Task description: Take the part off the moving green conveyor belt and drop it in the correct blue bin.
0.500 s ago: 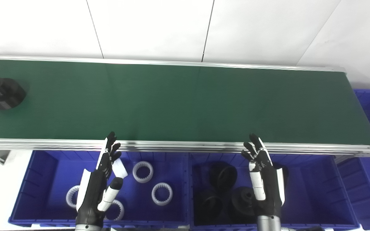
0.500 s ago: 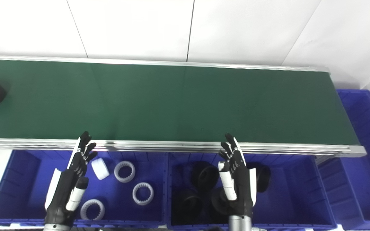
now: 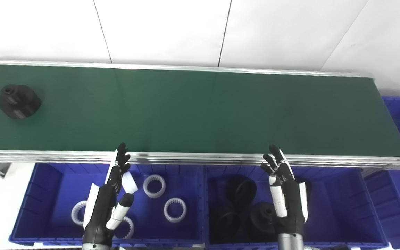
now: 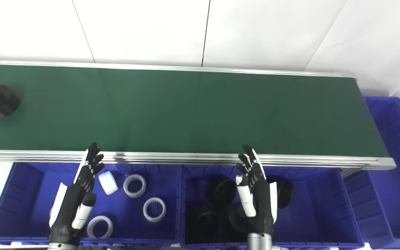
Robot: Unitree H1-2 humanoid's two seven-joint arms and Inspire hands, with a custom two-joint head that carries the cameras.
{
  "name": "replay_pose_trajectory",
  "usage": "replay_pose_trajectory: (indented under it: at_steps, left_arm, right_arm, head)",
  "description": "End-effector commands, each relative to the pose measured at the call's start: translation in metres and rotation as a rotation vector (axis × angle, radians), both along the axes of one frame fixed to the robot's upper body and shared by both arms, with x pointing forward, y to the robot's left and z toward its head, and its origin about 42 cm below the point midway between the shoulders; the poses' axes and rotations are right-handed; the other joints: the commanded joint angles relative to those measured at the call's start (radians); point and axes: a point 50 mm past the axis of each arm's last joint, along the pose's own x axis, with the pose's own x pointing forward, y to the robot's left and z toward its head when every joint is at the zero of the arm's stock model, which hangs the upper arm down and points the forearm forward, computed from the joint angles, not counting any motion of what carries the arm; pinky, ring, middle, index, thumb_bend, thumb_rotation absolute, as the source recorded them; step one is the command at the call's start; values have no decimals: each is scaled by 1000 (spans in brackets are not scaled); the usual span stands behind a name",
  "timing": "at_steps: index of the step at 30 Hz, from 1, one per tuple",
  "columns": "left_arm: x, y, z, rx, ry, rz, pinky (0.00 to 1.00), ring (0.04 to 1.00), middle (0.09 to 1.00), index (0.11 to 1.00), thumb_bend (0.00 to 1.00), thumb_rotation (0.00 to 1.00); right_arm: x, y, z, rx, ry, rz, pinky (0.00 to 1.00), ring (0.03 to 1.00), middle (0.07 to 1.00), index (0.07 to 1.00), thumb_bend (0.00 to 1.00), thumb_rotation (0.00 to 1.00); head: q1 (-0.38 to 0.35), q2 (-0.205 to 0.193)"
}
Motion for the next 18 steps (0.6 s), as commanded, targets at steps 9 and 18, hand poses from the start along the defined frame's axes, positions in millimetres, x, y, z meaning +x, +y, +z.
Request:
replay_pose_trajectory:
  at_steps: [9,18]
  left_arm:
    - [1,0,9,-18,-61,-4,932,979,1000,1000,882,980]
    - [1,0,9,-17,-55,-3,919,974,1000,1000,869,979]
  right_arm:
    - [-1,-1,7,-6,-53,3,820,881,930,889,771,849]
    - [0,-2,6,-8,-58,7,826,885,935,891,778,853]
  head:
    - [-1,0]
    - [1,-1]
